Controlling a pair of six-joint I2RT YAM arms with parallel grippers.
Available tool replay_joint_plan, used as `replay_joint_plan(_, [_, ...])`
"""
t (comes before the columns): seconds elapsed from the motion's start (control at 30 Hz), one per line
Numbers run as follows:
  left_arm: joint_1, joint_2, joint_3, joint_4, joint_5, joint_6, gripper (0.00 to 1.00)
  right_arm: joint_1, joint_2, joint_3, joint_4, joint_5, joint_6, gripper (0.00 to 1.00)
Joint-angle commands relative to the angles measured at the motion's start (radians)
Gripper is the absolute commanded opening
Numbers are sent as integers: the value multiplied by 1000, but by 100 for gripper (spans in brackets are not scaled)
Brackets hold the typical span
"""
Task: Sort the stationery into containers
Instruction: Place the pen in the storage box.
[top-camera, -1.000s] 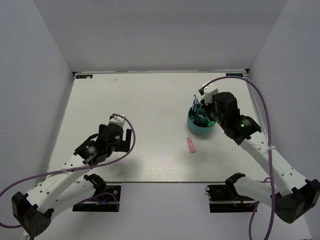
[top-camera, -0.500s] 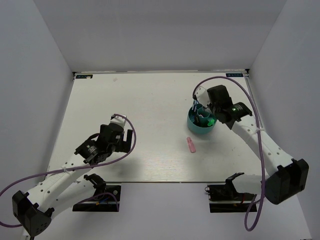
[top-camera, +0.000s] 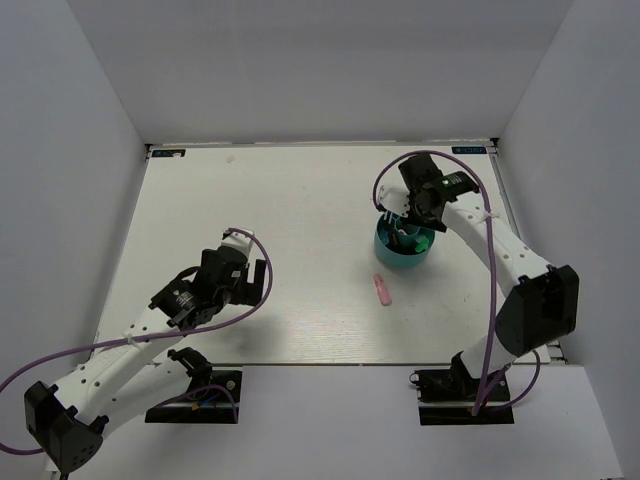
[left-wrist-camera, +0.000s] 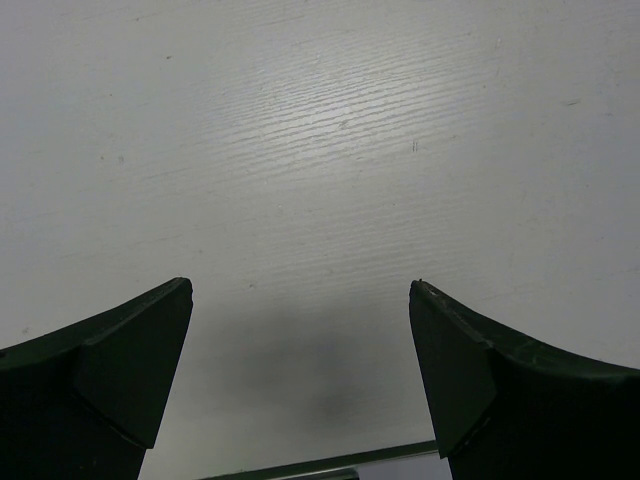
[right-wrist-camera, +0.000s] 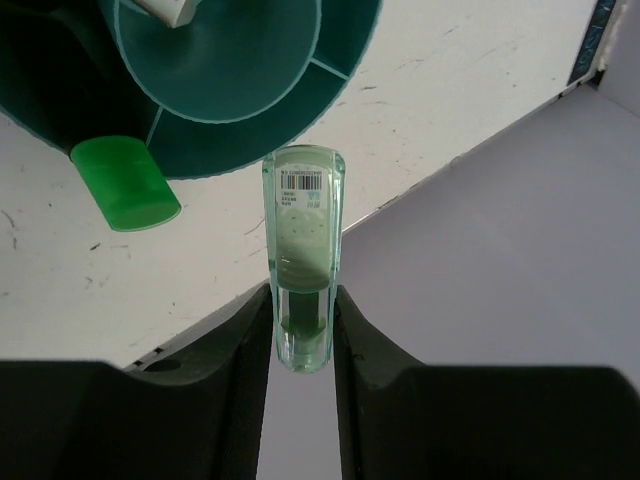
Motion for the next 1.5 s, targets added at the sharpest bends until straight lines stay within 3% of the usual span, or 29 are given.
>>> replay_joint_plan(0.0, [6, -15, -3, 13, 10, 7, 99, -20, 44, 65, -85, -4, -73, 0])
replay_joint_plan(1.03, [7, -2, -5, 16, 27, 7, 99, -61, 286, 192, -194, -85, -88, 0])
replay_joint_plan(1.07, [7, -2, -5, 16, 28, 9, 99, -63, 292, 198, -200, -91, -83, 1])
replay_joint_plan(1.2, [6, -2, -5, 16, 30, 9, 99, -69, 302, 217, -212, -106, -73, 35])
replay_joint_plan(1.3, [6, -1, -3, 17, 30, 6, 99, -70, 300, 232, -228, -131, -63, 48])
replay_joint_plan(1.47, [4, 1, -5, 17, 31, 6, 99, -75, 295, 241, -234, -139, -53, 55])
